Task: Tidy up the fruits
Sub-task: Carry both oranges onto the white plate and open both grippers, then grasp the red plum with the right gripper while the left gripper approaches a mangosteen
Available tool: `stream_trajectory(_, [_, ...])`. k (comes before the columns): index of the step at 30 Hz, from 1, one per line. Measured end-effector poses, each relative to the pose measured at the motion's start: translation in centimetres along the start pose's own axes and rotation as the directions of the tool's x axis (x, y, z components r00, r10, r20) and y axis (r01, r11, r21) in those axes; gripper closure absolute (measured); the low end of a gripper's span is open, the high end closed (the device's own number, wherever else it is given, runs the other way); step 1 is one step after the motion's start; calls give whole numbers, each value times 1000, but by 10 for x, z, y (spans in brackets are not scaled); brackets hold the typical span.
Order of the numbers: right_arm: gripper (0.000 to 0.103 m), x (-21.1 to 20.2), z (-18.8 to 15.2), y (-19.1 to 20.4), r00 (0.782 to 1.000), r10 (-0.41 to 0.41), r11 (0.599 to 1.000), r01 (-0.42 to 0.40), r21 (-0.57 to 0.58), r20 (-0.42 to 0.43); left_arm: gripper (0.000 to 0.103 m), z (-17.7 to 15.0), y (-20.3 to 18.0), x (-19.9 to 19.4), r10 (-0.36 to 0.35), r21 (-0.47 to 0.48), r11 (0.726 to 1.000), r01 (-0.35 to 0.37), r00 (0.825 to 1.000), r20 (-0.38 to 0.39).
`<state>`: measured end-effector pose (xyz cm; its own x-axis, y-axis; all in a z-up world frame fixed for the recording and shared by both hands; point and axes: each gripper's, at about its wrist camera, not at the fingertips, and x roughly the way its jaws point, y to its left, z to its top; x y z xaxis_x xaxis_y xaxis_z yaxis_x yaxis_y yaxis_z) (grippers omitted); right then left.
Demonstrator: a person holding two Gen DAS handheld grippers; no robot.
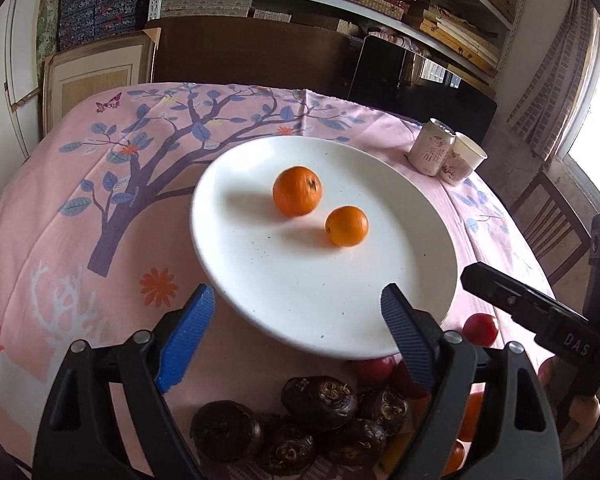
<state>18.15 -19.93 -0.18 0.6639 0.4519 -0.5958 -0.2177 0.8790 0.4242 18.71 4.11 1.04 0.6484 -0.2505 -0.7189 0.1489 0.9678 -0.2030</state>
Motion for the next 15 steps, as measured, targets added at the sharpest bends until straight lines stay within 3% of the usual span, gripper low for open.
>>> stream_trajectory(4, [48,-24,-12,-12,998,-28,999,27,20,59,12,-14,9,-20,40,-9,999,-40,998,38])
stream_trajectory(6, [41,-38,-23,-20,994,-73,997,71,27,82,8,-29,16,-31,79,-21,997,-78,996,48])
stream_trajectory(15, [18,-76,-68,-47,982,-149,986,139,93,116,6,-79,44,-51,145,-88,986,-144,989,3])
